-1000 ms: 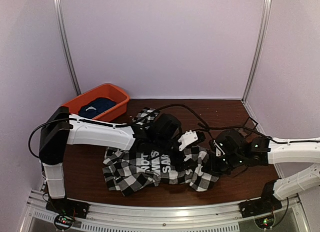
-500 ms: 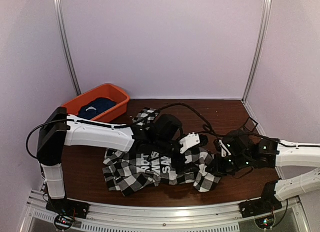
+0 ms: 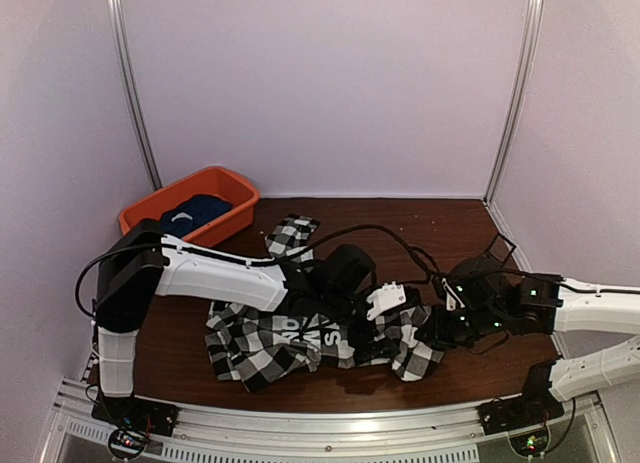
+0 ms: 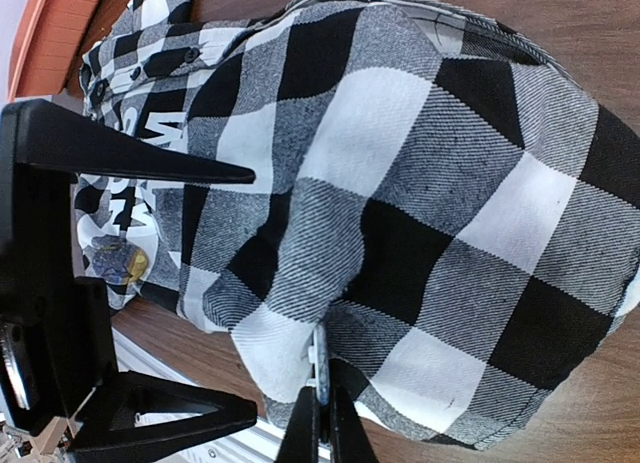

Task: Pin the brooch onto the clothing
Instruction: Pin the brooch at the center of the board.

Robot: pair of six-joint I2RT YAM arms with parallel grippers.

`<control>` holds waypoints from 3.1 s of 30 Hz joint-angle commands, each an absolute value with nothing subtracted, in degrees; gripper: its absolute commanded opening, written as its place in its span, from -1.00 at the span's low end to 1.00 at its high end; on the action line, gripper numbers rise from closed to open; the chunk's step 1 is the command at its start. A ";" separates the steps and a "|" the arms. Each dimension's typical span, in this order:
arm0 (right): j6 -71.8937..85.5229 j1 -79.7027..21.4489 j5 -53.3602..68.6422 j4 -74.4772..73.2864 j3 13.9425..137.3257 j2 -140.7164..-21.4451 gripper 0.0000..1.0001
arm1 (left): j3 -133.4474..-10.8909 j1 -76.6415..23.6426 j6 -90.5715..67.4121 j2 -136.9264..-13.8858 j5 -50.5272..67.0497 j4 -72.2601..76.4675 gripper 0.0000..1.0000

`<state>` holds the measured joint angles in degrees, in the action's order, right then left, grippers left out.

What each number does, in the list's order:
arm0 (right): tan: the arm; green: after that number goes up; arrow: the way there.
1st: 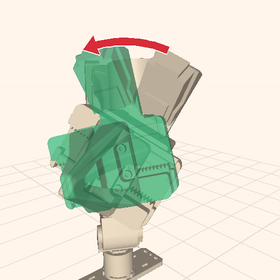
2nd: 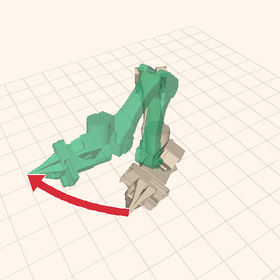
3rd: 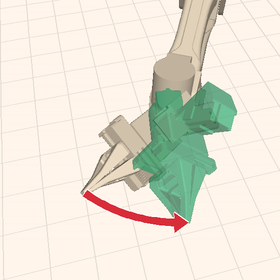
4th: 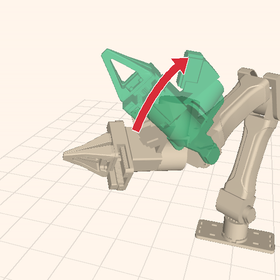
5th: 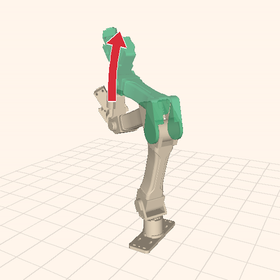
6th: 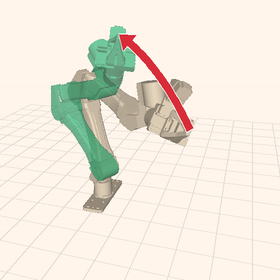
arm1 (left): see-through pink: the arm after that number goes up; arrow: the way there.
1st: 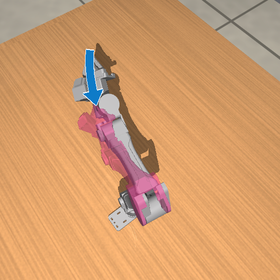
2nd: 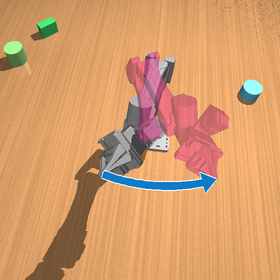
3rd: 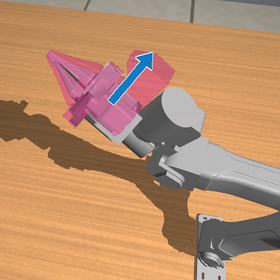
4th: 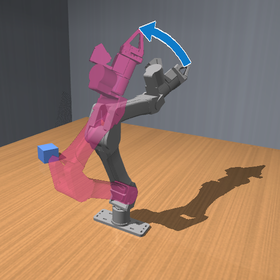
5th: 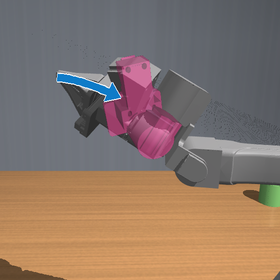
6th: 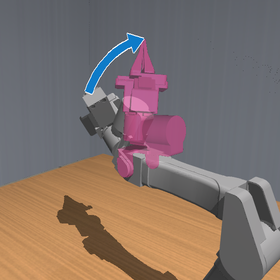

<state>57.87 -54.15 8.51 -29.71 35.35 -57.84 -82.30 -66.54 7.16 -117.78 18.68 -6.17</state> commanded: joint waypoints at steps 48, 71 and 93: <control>53.88 -55.79 12.04 -29.65 37.30 -60.11 -1.00 | -86.23 -66.80 4.45 -121.73 15.22 -6.81 -1.00; 51.83 -59.93 11.17 -28.61 41.32 -63.39 -1.00 | -85.03 -66.41 2.71 -121.11 15.15 -7.31 -1.00; 42.18 -59.77 11.74 -31.59 38.58 -59.96 -1.00 | -76.47 -64.79 5.09 -108.18 21.90 -8.31 0.95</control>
